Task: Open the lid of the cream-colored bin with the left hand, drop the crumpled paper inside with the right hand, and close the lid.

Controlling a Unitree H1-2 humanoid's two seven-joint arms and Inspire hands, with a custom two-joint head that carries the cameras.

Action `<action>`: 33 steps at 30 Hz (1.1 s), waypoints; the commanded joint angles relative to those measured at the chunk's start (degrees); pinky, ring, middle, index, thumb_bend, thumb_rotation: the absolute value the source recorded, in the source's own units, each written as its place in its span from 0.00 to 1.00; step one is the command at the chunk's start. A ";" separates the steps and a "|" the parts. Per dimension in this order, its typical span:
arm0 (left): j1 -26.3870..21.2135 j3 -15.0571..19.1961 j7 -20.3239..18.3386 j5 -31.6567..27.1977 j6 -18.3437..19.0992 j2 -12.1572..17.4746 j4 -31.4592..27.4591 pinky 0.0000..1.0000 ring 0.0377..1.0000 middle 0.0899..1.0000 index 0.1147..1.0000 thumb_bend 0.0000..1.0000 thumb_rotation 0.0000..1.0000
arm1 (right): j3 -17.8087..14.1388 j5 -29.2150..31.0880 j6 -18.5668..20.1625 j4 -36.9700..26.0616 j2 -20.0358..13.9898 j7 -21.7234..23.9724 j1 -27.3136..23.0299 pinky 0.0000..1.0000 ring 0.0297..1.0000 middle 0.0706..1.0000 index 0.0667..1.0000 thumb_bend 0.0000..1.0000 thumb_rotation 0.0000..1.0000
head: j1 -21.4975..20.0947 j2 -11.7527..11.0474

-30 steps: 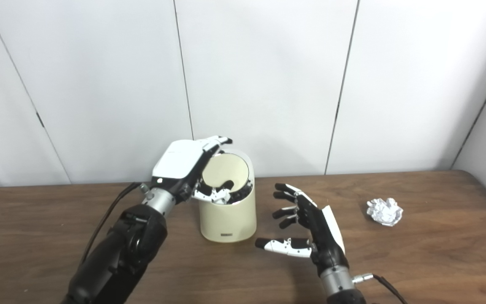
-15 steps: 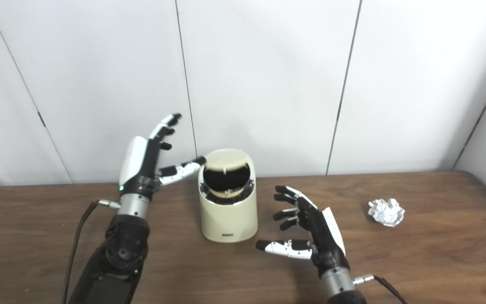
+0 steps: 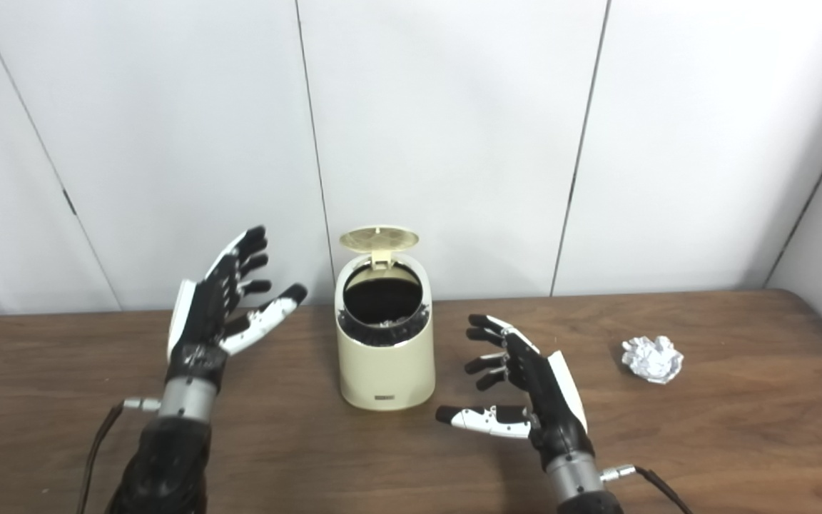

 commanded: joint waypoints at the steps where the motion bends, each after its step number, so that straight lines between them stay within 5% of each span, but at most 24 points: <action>1: -0.08 0.05 -1.19 -1.72 -3.64 1.11 -1.90 0.79 0.84 0.86 0.92 0.75 0.38 | -0.17 0.10 -1.49 -1.54 -0.44 0.02 -1.45 0.48 0.58 0.76 0.78 0.77 0.08 | 0.07 0.12; 9: 5.86 -0.21 -2.72 -3.26 -7.87 2.80 0.40 0.84 0.87 0.87 0.93 0.81 0.45 | -0.11 0.30 -1.90 -1.03 -0.73 0.18 -1.45 0.48 0.59 0.76 0.79 0.77 0.09 | 0.34 0.12; 23: 9.77 -1.10 -5.59 -4.72 -7.47 3.72 2.32 0.76 0.81 0.86 0.93 0.83 0.39 | 0.12 0.55 -2.33 -0.52 -1.33 0.56 -1.27 0.49 0.60 0.77 0.79 0.78 0.10 | -0.41 -0.11; 29: 9.65 -1.36 -6.31 -4.89 -8.24 3.75 3.14 0.74 0.81 0.84 0.90 0.80 0.35 | -0.44 -0.98 1.24 -3.05 -2.57 1.03 -2.13 0.50 0.61 0.76 0.79 0.79 0.07 | -1.56 -0.42; 33: 9.33 -1.28 -6.37 -4.81 -7.93 3.72 3.38 0.74 0.81 0.84 0.89 0.80 0.34 | 0.09 -5.48 8.41 -5.72 -7.91 4.81 -4.98 0.48 0.62 0.78 0.78 0.79 0.07 | -4.15 -1.12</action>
